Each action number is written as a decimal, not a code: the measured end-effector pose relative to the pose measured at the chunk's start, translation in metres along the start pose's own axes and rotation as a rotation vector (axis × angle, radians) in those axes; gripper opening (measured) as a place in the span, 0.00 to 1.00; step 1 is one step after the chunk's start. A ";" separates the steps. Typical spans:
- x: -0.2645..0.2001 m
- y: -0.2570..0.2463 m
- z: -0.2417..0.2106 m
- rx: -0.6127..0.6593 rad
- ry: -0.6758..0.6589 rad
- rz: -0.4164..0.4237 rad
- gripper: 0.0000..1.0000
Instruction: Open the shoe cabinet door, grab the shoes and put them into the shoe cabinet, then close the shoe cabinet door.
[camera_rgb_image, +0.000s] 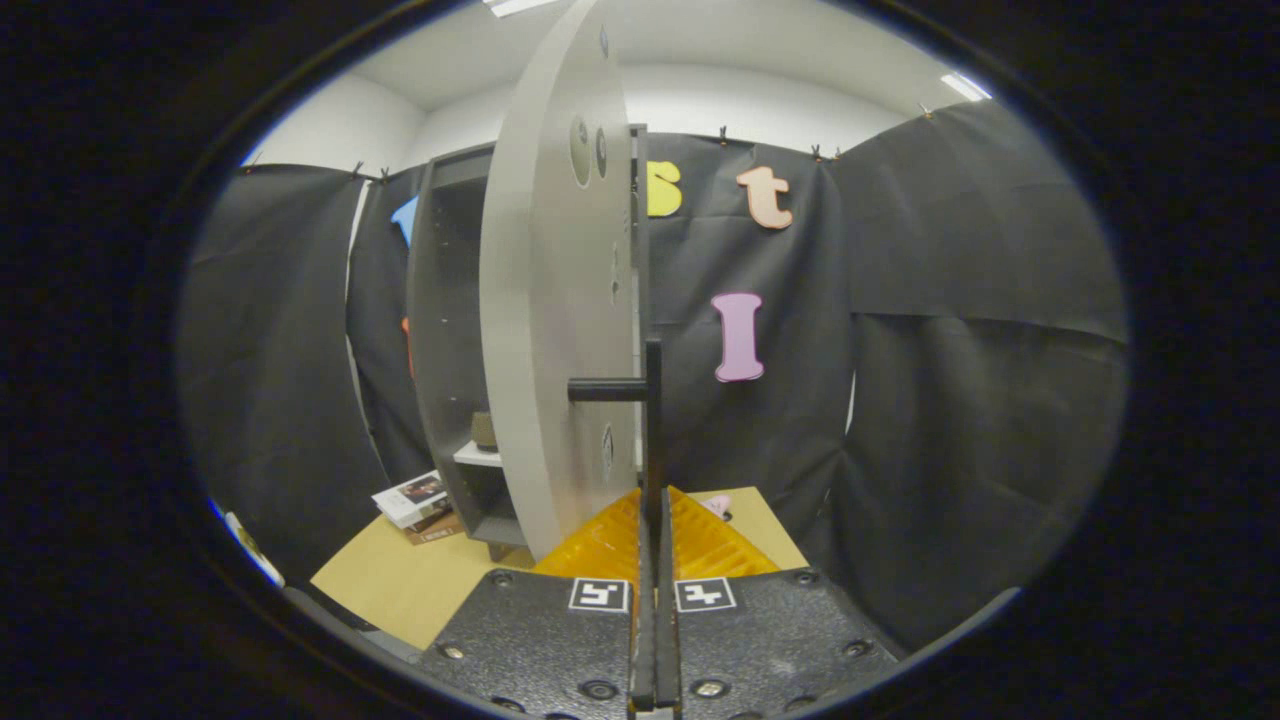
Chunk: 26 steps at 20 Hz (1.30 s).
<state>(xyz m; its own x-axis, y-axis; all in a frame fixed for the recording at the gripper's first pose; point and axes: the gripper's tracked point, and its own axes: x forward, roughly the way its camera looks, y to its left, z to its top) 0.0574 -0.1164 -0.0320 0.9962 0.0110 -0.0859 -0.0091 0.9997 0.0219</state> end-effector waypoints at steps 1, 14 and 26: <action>0.002 -0.008 0.001 0.019 0.004 0.021 0.04; -0.017 -0.021 0.000 -0.030 0.025 0.135 0.08; -0.098 0.004 -0.063 0.025 0.079 0.077 1.00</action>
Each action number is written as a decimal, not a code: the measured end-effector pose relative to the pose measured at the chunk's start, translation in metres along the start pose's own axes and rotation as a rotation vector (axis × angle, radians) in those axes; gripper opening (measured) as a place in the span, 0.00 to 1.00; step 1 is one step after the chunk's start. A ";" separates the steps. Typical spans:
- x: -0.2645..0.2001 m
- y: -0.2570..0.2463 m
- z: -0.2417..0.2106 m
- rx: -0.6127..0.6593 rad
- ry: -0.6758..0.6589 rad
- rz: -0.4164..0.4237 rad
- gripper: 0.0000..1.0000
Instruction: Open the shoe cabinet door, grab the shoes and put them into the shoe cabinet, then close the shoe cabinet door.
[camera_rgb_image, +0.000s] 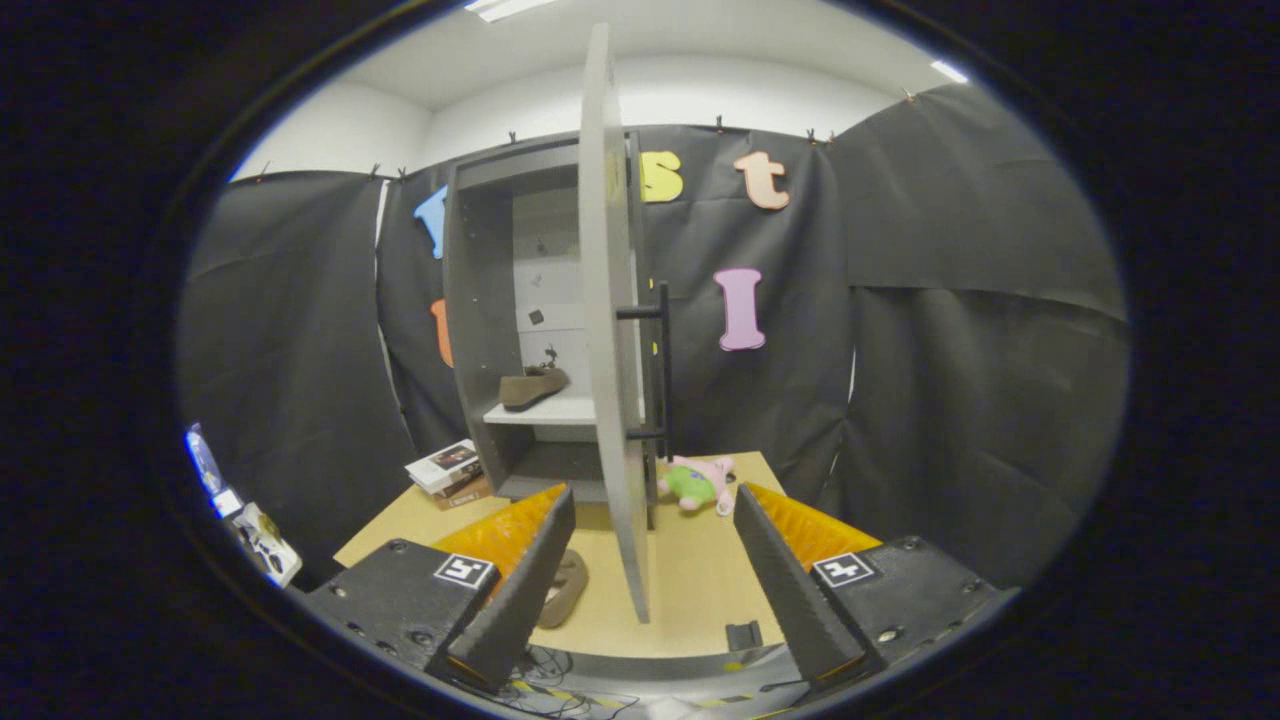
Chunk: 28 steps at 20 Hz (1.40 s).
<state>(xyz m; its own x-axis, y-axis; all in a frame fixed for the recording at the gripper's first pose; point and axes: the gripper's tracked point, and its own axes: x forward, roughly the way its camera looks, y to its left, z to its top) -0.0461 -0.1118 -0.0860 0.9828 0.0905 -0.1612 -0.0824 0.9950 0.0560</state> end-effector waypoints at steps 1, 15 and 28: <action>0.001 0.012 -0.013 -0.006 0.021 0.007 1.00; 0.150 0.191 -0.226 -0.061 0.281 0.152 1.00; 0.306 0.223 -0.346 0.042 0.530 0.117 1.00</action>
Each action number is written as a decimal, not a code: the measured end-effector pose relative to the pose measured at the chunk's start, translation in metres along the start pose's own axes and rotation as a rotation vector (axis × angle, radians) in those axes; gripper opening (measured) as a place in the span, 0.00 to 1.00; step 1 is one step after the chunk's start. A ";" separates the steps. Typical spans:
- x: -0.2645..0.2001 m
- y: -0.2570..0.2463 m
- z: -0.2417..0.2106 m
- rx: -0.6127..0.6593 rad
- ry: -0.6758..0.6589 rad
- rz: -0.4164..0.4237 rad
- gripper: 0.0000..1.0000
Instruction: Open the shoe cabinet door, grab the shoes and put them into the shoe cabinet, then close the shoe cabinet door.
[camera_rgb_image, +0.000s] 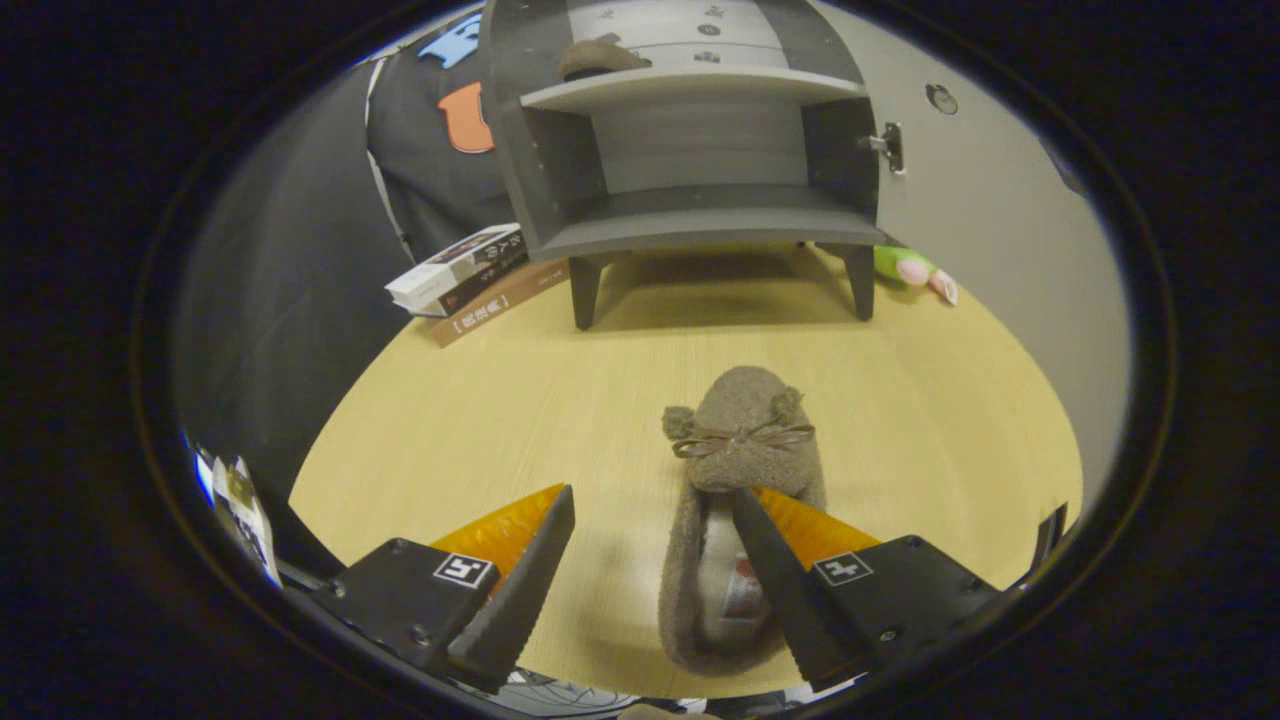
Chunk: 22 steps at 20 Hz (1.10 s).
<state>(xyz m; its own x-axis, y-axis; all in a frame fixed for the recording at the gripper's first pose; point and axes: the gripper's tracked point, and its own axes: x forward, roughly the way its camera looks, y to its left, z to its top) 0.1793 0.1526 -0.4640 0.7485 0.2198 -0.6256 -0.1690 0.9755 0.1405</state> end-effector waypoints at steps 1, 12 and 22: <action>0.008 0.000 0.002 0.000 0.006 -0.001 1.00; 0.046 -0.024 0.006 0.036 0.030 -0.065 0.63; 0.003 -0.012 0.029 0.006 -0.030 0.015 0.06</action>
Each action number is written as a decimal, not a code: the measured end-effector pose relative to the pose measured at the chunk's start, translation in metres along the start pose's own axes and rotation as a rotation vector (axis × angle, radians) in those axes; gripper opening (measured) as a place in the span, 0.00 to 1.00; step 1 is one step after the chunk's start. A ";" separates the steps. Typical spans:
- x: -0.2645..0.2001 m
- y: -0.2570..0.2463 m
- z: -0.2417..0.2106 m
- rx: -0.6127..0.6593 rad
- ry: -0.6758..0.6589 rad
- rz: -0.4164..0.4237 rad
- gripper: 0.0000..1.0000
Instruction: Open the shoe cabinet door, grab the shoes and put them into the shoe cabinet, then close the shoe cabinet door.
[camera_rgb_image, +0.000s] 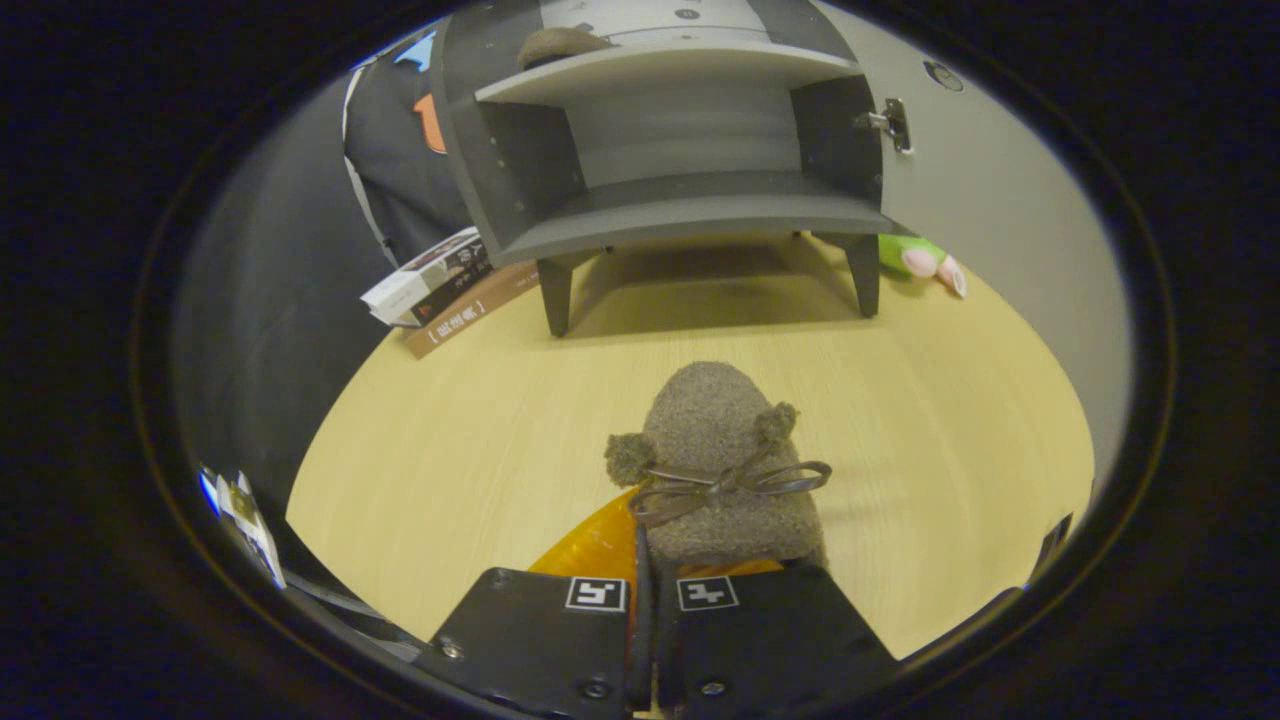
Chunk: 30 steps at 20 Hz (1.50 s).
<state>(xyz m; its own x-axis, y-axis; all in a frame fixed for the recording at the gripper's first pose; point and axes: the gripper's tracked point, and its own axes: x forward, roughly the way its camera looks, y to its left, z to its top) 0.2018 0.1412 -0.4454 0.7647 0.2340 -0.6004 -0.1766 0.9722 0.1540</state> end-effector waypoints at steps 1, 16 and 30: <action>-0.010 0.003 0.010 -0.017 -0.023 0.007 0.06; -0.184 0.036 0.255 -0.134 -0.417 -0.019 0.06; -0.093 0.026 0.457 -0.215 -0.514 -0.107 0.06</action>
<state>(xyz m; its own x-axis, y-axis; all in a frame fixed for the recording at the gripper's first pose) 0.4088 0.1395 -0.0270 0.9792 0.1503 -0.1362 -0.1624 0.9833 -0.0824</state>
